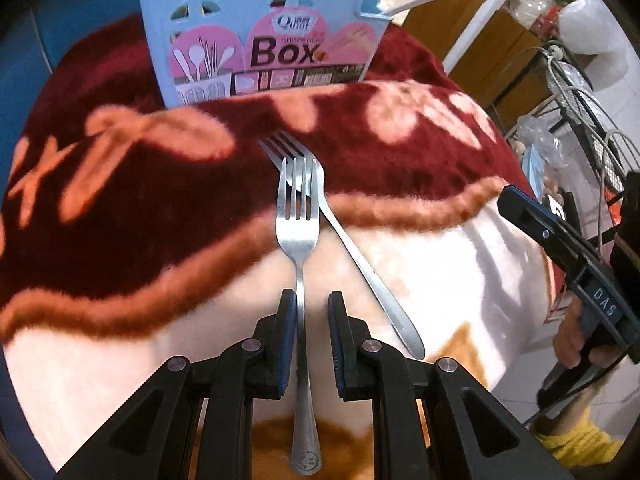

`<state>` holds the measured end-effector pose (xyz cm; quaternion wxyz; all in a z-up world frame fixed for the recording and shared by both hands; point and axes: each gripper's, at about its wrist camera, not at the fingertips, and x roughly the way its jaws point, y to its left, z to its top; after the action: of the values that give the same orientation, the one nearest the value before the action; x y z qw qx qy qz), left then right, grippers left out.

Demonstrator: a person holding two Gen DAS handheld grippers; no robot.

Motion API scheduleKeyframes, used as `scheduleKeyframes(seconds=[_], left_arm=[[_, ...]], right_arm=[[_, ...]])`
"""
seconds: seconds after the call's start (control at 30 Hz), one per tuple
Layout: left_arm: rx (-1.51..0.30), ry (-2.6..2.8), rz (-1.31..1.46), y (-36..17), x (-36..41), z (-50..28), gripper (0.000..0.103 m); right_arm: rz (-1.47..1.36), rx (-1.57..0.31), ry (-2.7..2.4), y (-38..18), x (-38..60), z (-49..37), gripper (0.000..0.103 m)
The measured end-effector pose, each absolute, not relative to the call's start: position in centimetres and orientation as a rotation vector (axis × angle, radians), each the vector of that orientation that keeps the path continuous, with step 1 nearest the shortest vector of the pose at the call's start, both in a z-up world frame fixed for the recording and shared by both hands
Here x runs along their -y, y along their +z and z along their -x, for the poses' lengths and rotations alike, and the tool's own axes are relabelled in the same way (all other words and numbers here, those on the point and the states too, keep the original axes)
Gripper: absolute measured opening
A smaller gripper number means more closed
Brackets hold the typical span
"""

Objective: Organize utensils
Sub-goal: 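Grasp a silver fork with the left tool while the right tool grasps the other fork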

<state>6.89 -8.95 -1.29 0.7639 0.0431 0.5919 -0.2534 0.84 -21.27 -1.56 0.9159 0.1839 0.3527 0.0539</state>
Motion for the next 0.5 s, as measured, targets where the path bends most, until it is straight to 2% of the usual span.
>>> scheduleKeyframes(seconds=[0.1,0.27,0.5], left_arm=[[-1.348,-0.556,-0.072,-1.5,8.9,-7.8,0.015],[-1.345,-0.562,-0.051,-1.6,8.5,-8.1,0.004],[-1.231,-0.570,0.074,-1.1,5.7,-7.5,0.003]], right_arm=[[-0.388,-0.728,0.115,-1.9,21.4,-0.7,0.039],[-0.383,-0.749,0.116,-2.2,21.2,-1.0,0.039],[-0.336,-0.786,0.125,-2.0,20.1,-1.6,0.039]])
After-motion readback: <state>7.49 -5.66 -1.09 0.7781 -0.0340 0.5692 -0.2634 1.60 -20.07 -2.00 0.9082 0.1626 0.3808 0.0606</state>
